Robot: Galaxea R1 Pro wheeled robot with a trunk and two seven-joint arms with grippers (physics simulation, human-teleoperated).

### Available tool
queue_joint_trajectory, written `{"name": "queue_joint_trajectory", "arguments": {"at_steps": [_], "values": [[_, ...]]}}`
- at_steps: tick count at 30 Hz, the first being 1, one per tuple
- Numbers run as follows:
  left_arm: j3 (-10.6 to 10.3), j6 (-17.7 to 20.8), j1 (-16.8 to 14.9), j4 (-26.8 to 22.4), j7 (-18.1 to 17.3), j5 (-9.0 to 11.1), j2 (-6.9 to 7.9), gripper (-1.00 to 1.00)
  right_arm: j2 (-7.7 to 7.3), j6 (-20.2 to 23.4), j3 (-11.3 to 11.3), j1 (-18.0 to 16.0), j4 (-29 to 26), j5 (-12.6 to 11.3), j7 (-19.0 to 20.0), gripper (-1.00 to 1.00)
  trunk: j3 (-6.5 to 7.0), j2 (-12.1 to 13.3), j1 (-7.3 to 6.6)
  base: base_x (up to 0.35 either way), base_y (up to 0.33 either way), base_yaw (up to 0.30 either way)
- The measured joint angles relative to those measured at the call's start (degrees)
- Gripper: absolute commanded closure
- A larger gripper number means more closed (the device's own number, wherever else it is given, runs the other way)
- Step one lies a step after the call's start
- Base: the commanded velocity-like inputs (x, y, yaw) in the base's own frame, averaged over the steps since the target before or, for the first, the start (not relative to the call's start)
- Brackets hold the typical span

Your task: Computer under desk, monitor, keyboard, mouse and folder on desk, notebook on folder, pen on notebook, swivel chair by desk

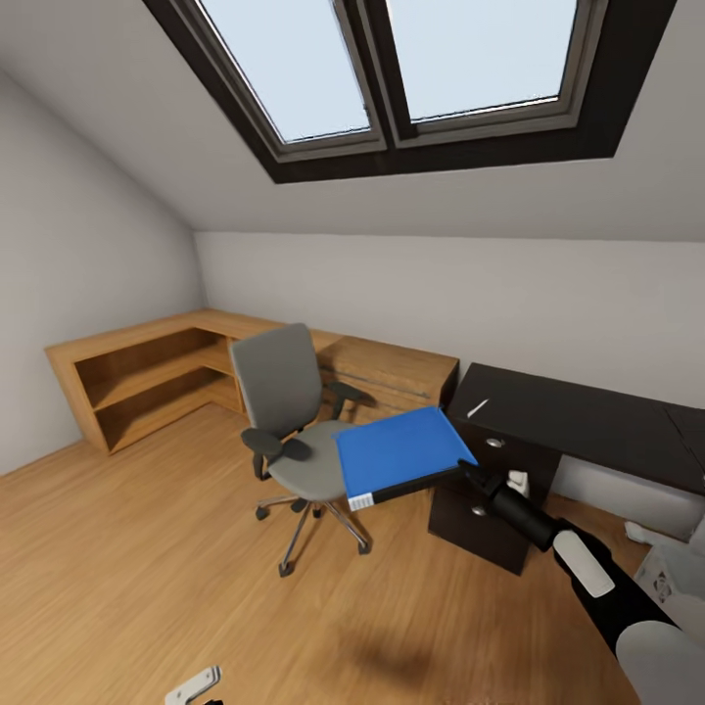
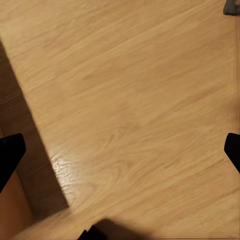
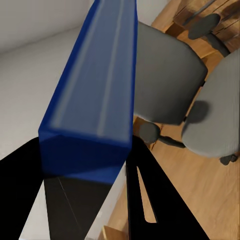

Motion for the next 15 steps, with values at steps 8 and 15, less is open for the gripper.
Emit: {"name": "queue_joint_trajectory", "arguments": {"at_steps": [8,15], "values": [[-0.05,-0.08,-0.02,0.83,-0.56,-0.01,-0.05,-1.0,-0.02,-0.02,0.03,0.01,-2.66,3.72,0.05,1.0,1.44,3.21,-1.76,0.0,0.0,-0.245],[-0.04,-0.13,-0.03,0.85,-0.6,-0.03,-0.05,-1.0,-0.04,0.05,0.06,1.01,-5.79,5.51,0.06,1.0,1.8,4.03,-2.2,0.0,0.0,-0.25]]}}
